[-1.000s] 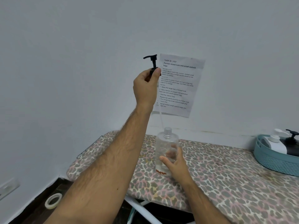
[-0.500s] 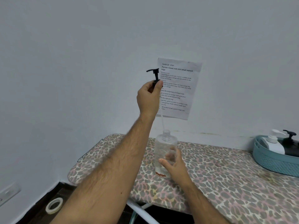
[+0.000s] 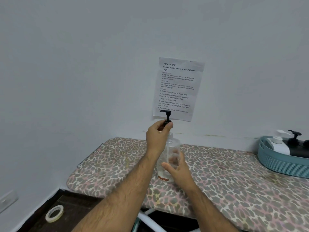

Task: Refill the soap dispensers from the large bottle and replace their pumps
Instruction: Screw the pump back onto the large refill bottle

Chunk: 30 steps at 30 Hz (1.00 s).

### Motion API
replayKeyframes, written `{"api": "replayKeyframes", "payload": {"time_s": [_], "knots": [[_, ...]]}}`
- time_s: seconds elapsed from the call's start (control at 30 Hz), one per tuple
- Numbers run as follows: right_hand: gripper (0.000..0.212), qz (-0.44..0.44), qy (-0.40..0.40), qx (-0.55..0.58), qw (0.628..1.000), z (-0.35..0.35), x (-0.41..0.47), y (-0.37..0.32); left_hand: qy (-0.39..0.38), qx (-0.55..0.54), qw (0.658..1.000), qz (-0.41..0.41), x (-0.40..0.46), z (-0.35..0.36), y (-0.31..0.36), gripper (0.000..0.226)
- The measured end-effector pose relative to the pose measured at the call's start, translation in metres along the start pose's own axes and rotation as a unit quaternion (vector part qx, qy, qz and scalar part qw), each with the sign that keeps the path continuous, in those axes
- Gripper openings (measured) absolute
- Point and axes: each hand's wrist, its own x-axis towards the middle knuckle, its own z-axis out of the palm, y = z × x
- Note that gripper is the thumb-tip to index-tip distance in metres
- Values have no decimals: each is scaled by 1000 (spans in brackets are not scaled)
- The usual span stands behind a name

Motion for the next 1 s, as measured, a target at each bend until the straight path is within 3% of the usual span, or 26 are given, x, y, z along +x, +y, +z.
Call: {"api": "replayKeyframes", "payload": {"time_s": [0.47, 0.6, 0.7, 0.77, 1.0], "knots": [[70, 23, -38, -18, 999, -7, -1, -10, -25, -14, 999, -29, -17, -6, -20, 9], [62, 34, -65, 38, 997, -13, -4, -31, -36, -7, 999, -25, -16, -7, -21, 7], [67, 19, 3, 69, 997, -14, 1, -49, -44, -1, 999, -20, -16, -7, -24, 8], [56, -9, 42, 68, 997, -13, 10, -59, -48, 11, 999, -14, -17, -7, -25, 10], [32, -23, 72, 28, 997, -3, 35, -53, -83, 75, 994, 13, -17, -10, -25, 13]]}}
